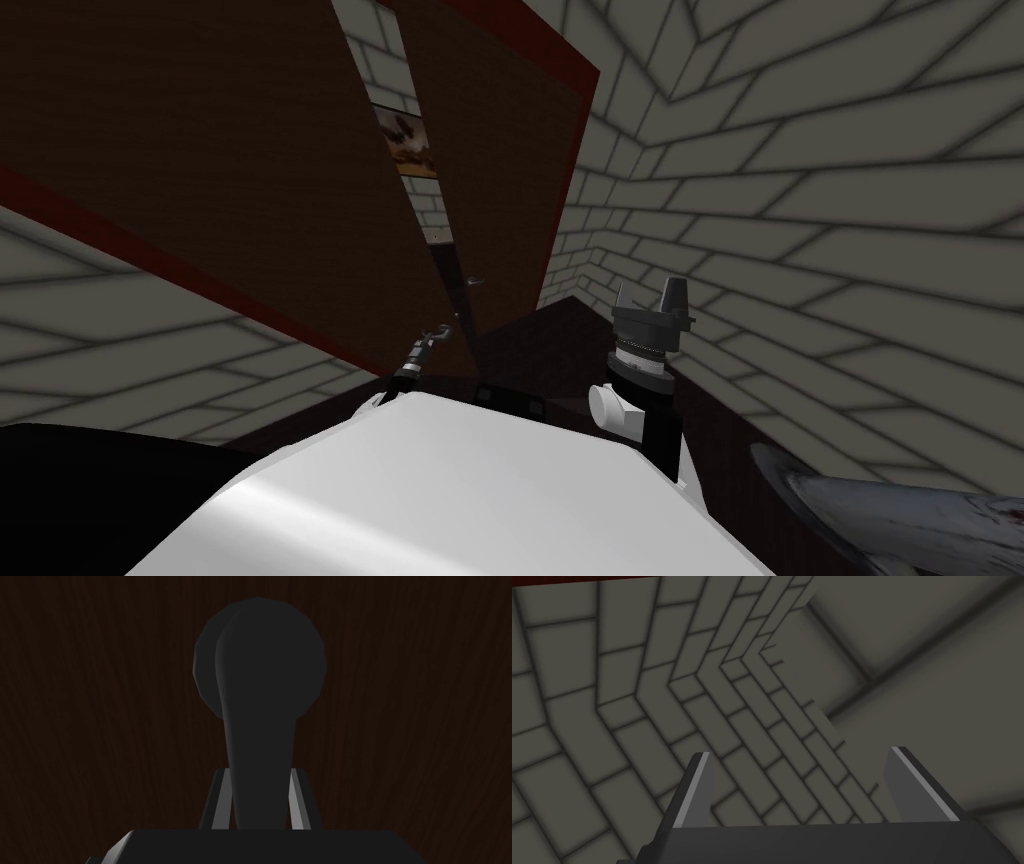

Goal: Pull the door open

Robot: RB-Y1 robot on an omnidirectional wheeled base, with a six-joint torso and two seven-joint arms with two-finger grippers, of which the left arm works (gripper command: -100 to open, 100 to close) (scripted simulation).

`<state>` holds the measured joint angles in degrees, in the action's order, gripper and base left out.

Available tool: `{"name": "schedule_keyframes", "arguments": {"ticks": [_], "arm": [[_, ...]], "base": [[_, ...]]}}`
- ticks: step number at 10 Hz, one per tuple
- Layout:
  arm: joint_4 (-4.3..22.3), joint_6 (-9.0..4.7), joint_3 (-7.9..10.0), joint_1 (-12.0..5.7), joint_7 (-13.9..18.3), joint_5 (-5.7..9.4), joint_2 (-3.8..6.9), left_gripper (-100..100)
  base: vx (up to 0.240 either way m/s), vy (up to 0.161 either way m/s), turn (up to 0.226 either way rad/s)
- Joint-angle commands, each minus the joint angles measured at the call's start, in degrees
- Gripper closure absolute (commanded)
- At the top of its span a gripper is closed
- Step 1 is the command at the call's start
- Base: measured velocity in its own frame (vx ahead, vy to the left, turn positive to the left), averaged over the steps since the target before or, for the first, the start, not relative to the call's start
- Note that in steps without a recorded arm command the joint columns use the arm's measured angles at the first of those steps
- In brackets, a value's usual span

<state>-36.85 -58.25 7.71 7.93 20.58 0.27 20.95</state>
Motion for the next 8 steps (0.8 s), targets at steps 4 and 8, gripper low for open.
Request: {"name": "schedule_keyframes", "arguments": {"ticks": [4,8], "arm": [[2.2,1.45,0.11,-4.1,-0.1,-1.59,-1.1,100],[4.5,2.73,0.85,-7.84,-0.1,-2.77,-1.54,100]], "base": [[-0.123,0.031,-0.074],[-0.172,0.04,-0.082]]}}
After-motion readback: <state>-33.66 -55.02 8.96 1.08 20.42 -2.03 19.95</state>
